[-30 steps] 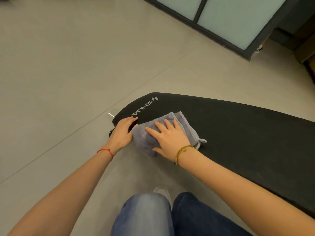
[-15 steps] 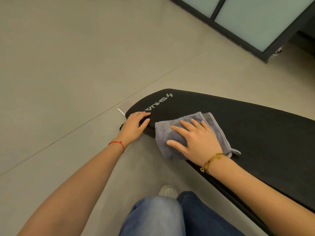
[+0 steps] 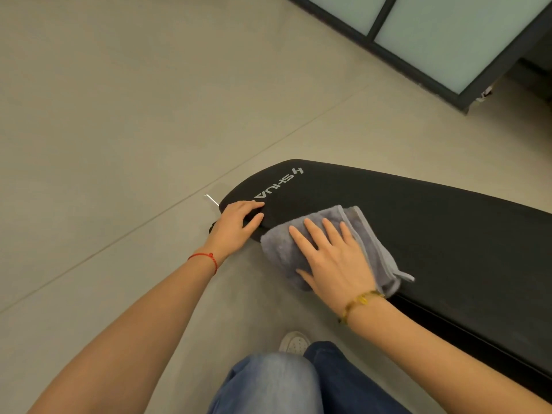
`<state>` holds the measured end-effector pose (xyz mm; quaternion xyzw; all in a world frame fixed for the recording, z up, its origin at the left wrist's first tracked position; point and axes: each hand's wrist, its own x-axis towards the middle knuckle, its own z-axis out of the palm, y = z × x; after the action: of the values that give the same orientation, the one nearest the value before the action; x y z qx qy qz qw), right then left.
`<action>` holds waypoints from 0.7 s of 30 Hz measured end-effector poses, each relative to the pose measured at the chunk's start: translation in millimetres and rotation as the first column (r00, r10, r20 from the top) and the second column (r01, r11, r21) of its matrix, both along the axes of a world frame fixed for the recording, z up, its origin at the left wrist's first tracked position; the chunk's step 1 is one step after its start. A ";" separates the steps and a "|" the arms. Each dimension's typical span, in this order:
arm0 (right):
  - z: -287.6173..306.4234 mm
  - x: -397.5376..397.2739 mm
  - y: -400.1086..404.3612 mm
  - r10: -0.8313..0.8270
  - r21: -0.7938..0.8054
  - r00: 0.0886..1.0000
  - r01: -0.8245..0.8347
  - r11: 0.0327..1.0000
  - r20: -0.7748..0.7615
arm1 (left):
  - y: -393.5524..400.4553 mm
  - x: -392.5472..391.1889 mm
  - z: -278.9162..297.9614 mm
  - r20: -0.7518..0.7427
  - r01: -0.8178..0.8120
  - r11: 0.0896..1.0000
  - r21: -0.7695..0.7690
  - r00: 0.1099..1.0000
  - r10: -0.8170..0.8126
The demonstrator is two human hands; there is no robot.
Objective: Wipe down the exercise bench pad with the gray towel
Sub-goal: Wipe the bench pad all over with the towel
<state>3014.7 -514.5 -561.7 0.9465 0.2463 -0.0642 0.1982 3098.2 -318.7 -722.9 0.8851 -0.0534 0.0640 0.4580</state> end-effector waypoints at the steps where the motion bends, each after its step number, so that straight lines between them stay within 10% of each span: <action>1: -6.9 6.9 8.5 -0.014 0.013 1.000 0.014 1.000 -0.004 | -0.2 0.3 -0.3 -0.001 -0.001 1.000 0.000 1.000 0.001; 21: -4.4 2.9 -0.2 -0.011 -0.020 1.000 0.011 1.000 0.012 | -3.3 -4.5 7.2 -0.053 -0.001 1.000 0.013 0.999 0.002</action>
<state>3017.6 -514.8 -566.1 0.9463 0.2391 -0.0619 0.2088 3093.7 -322.0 -715.7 0.8893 -0.0410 0.0406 0.4536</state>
